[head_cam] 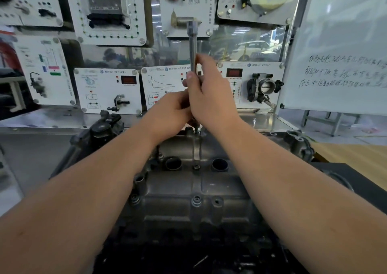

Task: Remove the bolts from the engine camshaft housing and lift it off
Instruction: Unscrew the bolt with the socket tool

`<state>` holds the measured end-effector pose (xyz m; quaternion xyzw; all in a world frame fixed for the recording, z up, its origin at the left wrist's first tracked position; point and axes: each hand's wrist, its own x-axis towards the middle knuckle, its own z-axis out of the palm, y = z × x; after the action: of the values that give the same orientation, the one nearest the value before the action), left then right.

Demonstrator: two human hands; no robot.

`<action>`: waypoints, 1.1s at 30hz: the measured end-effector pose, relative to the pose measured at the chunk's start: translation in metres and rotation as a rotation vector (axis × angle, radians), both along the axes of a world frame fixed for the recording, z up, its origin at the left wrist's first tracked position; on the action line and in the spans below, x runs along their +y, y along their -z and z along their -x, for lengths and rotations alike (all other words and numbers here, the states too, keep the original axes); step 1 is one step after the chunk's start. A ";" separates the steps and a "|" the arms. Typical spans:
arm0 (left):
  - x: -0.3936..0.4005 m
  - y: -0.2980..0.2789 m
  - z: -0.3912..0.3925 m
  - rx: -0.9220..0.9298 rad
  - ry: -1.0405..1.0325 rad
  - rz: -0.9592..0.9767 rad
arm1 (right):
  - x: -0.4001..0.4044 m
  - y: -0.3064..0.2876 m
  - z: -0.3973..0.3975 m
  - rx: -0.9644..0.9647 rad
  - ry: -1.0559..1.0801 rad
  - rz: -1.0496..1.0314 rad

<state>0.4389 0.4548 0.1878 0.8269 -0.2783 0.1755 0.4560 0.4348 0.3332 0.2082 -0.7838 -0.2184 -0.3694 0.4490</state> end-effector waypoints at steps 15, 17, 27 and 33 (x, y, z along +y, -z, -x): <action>0.000 0.000 -0.003 0.027 -0.013 -0.009 | -0.007 -0.005 0.006 0.003 0.090 0.053; 0.001 0.000 -0.005 -0.004 -0.004 -0.031 | -0.007 -0.004 0.008 -0.004 0.081 0.041; -0.002 0.001 -0.004 0.004 -0.009 -0.023 | -0.007 -0.005 0.005 0.013 0.081 0.027; 0.001 -0.003 -0.003 -0.023 -0.021 -0.071 | -0.007 -0.003 0.008 -0.016 0.071 0.011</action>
<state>0.4415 0.4557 0.1907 0.8433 -0.2810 0.1798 0.4213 0.4270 0.3263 0.2113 -0.7904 -0.1960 -0.3903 0.4295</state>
